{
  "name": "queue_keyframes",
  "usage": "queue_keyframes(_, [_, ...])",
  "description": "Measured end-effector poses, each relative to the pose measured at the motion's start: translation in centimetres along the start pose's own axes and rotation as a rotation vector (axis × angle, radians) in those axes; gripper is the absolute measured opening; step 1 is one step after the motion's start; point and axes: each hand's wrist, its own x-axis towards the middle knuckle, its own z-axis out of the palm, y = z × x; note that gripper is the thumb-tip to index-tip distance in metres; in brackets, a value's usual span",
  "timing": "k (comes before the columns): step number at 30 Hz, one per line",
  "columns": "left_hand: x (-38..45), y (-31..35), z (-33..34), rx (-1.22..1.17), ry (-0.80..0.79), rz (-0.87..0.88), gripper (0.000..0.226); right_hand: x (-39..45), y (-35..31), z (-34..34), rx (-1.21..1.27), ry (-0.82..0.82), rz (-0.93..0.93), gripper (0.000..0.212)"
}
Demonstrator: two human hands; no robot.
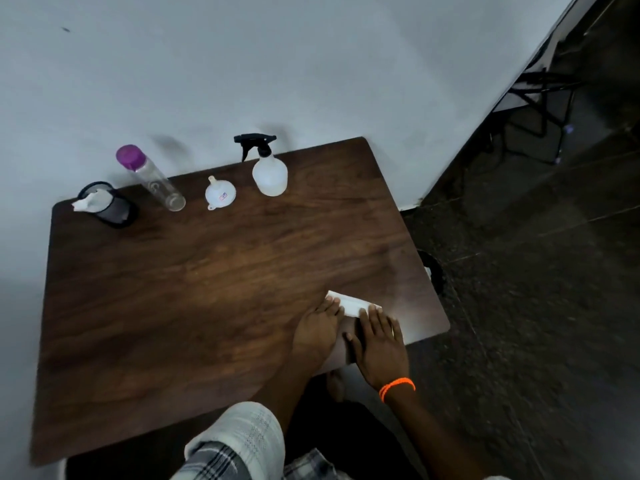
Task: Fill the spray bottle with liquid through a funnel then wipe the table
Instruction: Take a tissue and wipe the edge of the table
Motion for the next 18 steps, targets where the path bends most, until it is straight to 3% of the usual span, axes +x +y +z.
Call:
queue_keyframes(3, [-2.0,-1.0,1.2,-0.006,0.040,-0.005,0.098,-1.5,-1.1,0.8,-0.016,-0.003,-0.051,0.067])
queue_keyframes(9, [-6.1,-4.3,2.8,0.001,0.059,-0.059,0.088,-3.4,-5.3,2.4,-0.037,-0.046,-0.113,0.070])
queue_keyframes(13, [-9.6,-7.3,3.8,-0.018,0.064,-0.079,0.094,-4.5,-8.7,3.5,-0.063,-0.047,-0.179,0.070])
queue_keyframes(18, [-15.0,-11.6,5.1,-0.065,0.040,-0.146,0.062,-5.6,-13.6,4.7,-0.083,-0.075,-0.273,0.070])
